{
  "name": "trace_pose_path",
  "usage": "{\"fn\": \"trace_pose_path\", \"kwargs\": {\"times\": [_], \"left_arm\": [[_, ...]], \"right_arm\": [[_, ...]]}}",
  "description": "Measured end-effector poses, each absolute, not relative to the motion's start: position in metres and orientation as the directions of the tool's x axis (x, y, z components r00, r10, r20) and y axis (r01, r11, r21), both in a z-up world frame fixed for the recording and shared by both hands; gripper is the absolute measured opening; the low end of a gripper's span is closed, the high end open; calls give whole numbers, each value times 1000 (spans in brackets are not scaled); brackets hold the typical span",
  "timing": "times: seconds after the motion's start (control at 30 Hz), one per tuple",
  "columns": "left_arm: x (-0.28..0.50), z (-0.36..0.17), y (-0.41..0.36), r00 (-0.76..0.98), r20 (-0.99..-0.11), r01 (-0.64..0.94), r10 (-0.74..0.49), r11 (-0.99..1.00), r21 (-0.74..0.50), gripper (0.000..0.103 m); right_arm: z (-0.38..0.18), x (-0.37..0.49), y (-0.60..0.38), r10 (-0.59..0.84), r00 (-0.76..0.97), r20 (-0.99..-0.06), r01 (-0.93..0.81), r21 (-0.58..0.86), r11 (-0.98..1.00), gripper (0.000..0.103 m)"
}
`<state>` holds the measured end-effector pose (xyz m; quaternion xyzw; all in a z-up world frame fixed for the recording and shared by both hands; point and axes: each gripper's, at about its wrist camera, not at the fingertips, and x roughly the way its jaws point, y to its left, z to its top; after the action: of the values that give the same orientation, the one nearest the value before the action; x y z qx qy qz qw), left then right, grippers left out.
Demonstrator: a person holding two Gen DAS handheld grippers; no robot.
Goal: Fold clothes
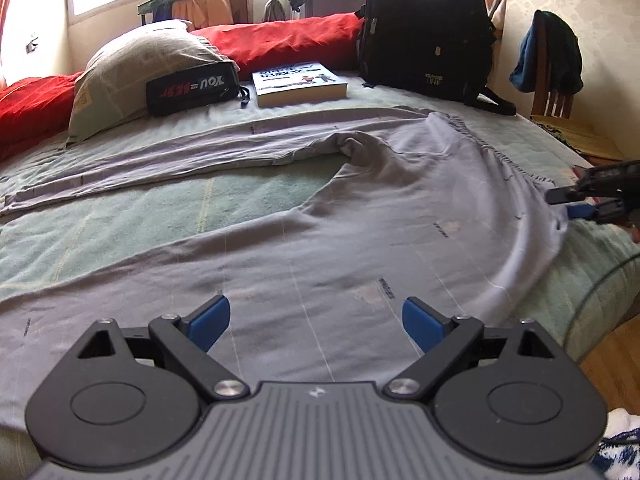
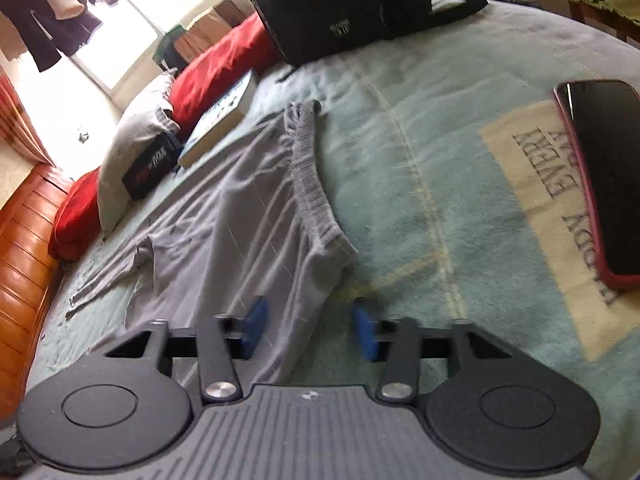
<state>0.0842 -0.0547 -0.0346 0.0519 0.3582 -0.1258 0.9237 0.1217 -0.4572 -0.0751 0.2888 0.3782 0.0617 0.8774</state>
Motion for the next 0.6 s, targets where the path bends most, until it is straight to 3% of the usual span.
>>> {"fn": "trace_pose_path", "kwargs": {"times": [0.03, 0.4, 0.5, 0.6], "left_arm": [[80, -34, -54, 717, -670, 266, -193, 964, 7, 93], [54, -23, -59, 754, -632, 242, -177, 970, 17, 93], [57, -24, -64, 759, -632, 238, -158, 970, 43, 93], [64, -25, -67, 766, -633, 216, -112, 972, 90, 93]], "right_arm": [[-77, 122, -456, 322, 705, -632, 115, 550, 827, 5], [-81, 87, -467, 302, 731, -611, 125, 556, 821, 4], [-80, 82, -467, 302, 730, -613, 117, 548, 828, 7], [-65, 71, -459, 249, 756, -605, 104, 487, 867, 20]]}}
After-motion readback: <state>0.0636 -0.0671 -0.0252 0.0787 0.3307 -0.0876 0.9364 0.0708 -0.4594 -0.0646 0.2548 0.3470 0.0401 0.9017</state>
